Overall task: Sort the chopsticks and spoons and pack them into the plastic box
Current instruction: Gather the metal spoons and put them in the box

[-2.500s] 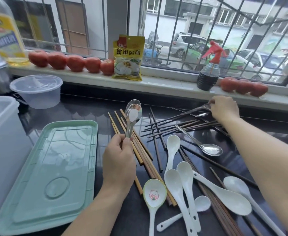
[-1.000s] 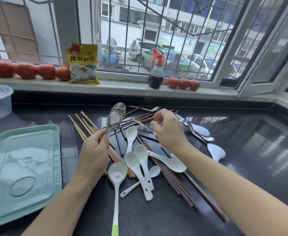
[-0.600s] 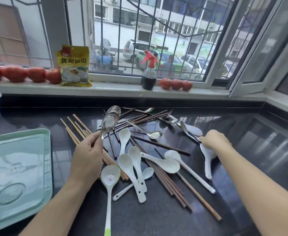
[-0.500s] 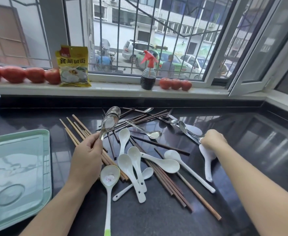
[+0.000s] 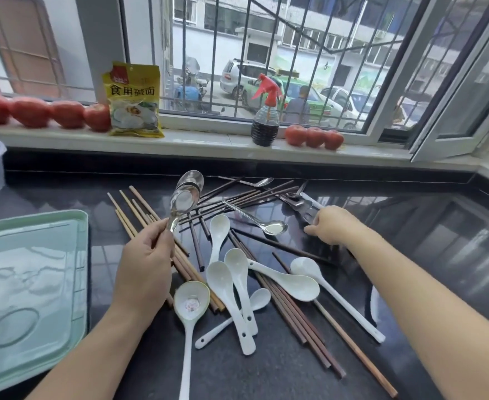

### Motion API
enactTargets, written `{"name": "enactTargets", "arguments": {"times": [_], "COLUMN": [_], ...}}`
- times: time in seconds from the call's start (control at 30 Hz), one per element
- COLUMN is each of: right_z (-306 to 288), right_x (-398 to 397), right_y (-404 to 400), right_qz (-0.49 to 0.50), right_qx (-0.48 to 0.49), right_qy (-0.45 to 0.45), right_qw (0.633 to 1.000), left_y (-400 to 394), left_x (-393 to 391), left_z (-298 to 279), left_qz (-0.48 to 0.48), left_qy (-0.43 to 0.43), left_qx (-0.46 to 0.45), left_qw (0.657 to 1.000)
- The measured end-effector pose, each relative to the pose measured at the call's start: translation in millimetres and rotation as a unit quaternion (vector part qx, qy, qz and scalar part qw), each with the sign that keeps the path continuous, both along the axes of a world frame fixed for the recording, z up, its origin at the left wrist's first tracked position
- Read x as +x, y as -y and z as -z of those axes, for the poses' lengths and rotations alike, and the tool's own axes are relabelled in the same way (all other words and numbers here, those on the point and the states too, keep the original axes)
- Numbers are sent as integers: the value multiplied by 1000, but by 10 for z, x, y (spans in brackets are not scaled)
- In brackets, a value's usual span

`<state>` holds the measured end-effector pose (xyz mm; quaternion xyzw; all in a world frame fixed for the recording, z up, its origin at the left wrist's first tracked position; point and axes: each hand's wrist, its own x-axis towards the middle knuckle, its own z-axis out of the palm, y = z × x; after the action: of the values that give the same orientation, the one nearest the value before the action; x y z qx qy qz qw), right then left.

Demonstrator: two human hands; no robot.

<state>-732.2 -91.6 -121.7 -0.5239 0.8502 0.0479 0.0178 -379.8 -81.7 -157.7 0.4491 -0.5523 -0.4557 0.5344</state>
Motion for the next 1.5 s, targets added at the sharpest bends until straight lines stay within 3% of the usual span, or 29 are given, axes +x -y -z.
{"name": "enactTargets", "arguments": {"times": [0.03, 0.17, 0.2, 0.33, 0.5, 0.63, 0.73, 0.83, 0.97, 1.1, 1.27, 1.4, 1.5], "right_z": [-71, -269, -275, -106, -67, -102, -143, -163, -39, 23, -279, -646, -952], "right_x": [30, -48, -41, 34, -82, -248, -188, 99, 379, 357, 135, 69, 388], "right_y": [45, 434, 551, 841, 816, 729, 816, 1065, 1461, 1663, 1478, 1030, 558], "right_qz": [4, 50, 36, 10, 42, 81, 95, 47, 77, 163, 176, 108, -18], "right_qx": [0, -192, -199, -111, -180, -81, -141, -197, -199, -238, -398, -551, -565], "right_qy": [7, 39, 47, 75, 85, 87, 77, 114, 135, 188, 199, 169, 285], "right_qw": [1000, 979, 978, 991, 979, 990, 982, 973, 968, 939, 878, 810, 774], "left_y": [5, 23, 31, 63, 69, 69, 88, 113, 122, 106, 100, 61, 21], "left_x": [-5, -20, -20, -9, -20, -18, 0, 7, -7, -19, -23, -23, 11], "left_z": [9, 50, 56, 74, 68, 107, 138, 145, 121, 87, 98, 28, -46], "left_qz": [-4, -10, -10, -13, -14, -13, -19, -22, -28, -21, -31, -16, 11], "left_qy": [5, 13, 14, 11, 7, 11, -4, -27, -27, -24, -1, -16, -30], "left_qx": [-1, -2, -3, -1, 2, 0, 6, 23, 22, 15, 10, 23, 46], "left_qw": [1000, 1000, 1000, 1000, 1000, 1000, 1000, 999, 999, 999, 999, 999, 998]}}
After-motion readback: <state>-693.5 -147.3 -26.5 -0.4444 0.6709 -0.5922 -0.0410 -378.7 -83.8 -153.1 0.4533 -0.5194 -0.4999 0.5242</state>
